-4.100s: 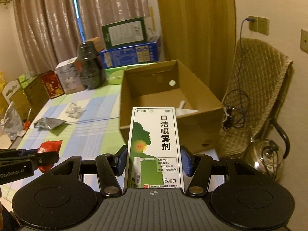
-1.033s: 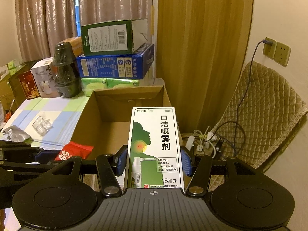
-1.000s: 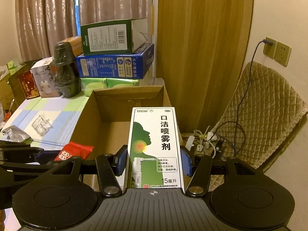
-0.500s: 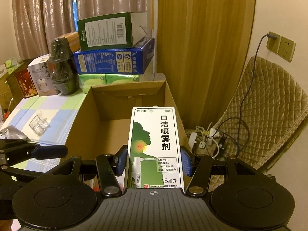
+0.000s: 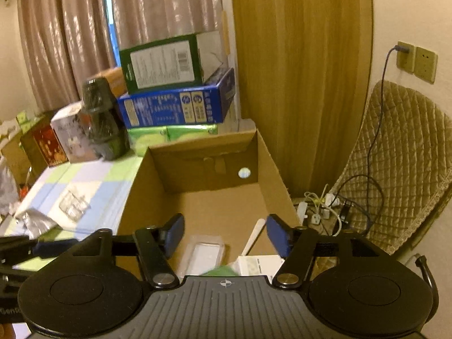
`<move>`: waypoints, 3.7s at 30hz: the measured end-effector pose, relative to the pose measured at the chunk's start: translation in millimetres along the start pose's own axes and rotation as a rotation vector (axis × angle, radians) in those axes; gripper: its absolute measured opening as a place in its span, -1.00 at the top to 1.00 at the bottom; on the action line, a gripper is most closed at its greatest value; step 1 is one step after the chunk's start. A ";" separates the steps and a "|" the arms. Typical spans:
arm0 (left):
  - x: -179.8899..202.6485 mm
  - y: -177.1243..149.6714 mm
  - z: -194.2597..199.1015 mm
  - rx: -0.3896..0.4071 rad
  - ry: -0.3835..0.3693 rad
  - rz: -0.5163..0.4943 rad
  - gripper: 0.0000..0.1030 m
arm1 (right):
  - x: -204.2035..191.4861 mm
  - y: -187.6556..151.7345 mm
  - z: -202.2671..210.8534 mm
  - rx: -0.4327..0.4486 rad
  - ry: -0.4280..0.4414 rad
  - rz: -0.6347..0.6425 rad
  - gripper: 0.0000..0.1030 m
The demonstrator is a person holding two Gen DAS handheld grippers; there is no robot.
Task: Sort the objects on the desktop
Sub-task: 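Open the right tool dropping the spray box while the left tool releases the red candy, then withdraw both tools from the cardboard box back over the table, then move both tools down toward the silver foil bag and clear plastic holder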
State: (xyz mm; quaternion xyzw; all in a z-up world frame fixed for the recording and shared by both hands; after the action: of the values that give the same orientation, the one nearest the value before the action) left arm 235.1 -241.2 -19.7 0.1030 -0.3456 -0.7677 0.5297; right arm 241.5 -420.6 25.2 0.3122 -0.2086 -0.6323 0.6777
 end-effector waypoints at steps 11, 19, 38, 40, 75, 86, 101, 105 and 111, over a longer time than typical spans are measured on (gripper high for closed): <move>-14.9 -26.5 30.3 0.001 0.033 0.033 -0.31 | -4.1 -23.5 40.8 0.016 0.024 -0.058 -0.50; -24.0 -47.8 61.0 -0.002 0.075 0.023 -0.60 | -28.5 -54.7 70.6 0.015 0.056 -0.081 -0.92; -88.3 -106.3 150.5 0.057 0.217 0.059 -0.97 | -125.3 -93.7 105.5 0.000 0.169 -0.041 -0.96; -101.1 -112.1 158.8 0.055 0.233 0.070 -0.97 | -136.7 -95.1 103.6 -0.006 0.181 -0.020 -0.96; -207.5 -132.4 162.1 -0.095 0.239 -0.229 -0.97 | -236.6 -75.6 32.6 -0.119 0.246 0.280 -0.96; -263.8 -104.0 138.4 -0.109 0.248 -0.537 -0.97 | -289.3 -57.8 -29.9 -0.144 0.289 0.622 -0.96; -352.4 -60.5 35.7 -0.249 0.267 -0.965 -0.84 | -336.7 2.4 -178.1 -0.234 0.371 0.861 -0.62; -372.5 -53.7 14.9 -0.270 0.249 -0.968 -0.83 | -336.5 6.7 -221.4 -0.269 0.358 0.876 -0.47; -393.6 -34.6 -5.1 -0.298 0.190 -0.951 -0.79 | -342.6 11.3 -267.2 -0.294 0.335 0.924 -0.35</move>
State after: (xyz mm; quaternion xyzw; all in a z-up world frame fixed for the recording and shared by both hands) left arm 376.5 111.7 -127.5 0.2417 -0.0973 -0.9522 0.1595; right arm 391.8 -39.7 -120.6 0.1856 -0.1220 -0.2305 0.9474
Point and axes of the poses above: each gripper's, at about its wrist camera, not at the fingertips, and z roughly against the way its jaws point, x to its right, y to its top, the point moved 3 cm from there along -z, roughly the way its jaws point, and after that the axes turned 9 degrees about -x, right-handed, at the moved point
